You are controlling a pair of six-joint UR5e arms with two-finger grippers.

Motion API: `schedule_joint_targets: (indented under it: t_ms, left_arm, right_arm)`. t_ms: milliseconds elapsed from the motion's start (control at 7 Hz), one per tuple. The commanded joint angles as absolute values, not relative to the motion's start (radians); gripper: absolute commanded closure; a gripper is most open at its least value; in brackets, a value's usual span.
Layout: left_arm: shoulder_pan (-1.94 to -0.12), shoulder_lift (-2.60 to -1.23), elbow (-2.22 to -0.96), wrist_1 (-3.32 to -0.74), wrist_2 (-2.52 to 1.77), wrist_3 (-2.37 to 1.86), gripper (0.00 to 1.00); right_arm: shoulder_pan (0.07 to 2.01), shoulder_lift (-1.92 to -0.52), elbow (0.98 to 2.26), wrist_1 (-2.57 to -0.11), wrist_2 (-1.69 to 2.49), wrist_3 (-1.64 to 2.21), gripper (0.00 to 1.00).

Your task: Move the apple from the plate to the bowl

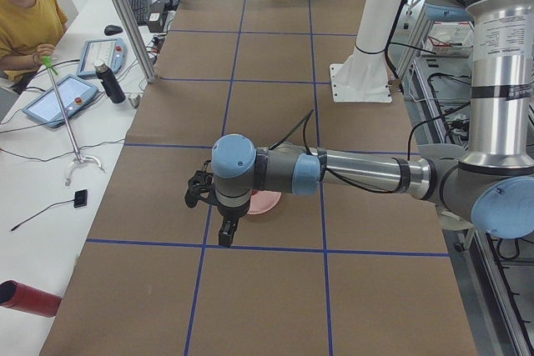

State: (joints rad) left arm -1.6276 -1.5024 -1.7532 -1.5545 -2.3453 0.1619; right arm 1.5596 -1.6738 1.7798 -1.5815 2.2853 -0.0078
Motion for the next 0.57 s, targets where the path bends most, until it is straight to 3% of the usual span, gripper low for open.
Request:
schedule_joint_targets:
  t_ms: [0, 286, 429]
  left_arm:
    - [-1.628, -1.502, -1.753, -1.560, -2.345, 0.163, 0.02]
    - [-1.628, -1.502, -1.750, -1.563, -2.347, 0.163, 0.02]
    - [-1.628, -1.502, -1.750, -1.563, -2.347, 0.163, 0.02]
  right_arm:
    - [1.552, -1.675, 1.763, -1.583, 2.306, -0.011, 0.00]
    - [1.504, -1.707, 1.705, -1.501, 2.303, -0.008, 0.00]
    - [1.487, -1.715, 1.616, -1.347, 2.304, 0.045, 0.00]
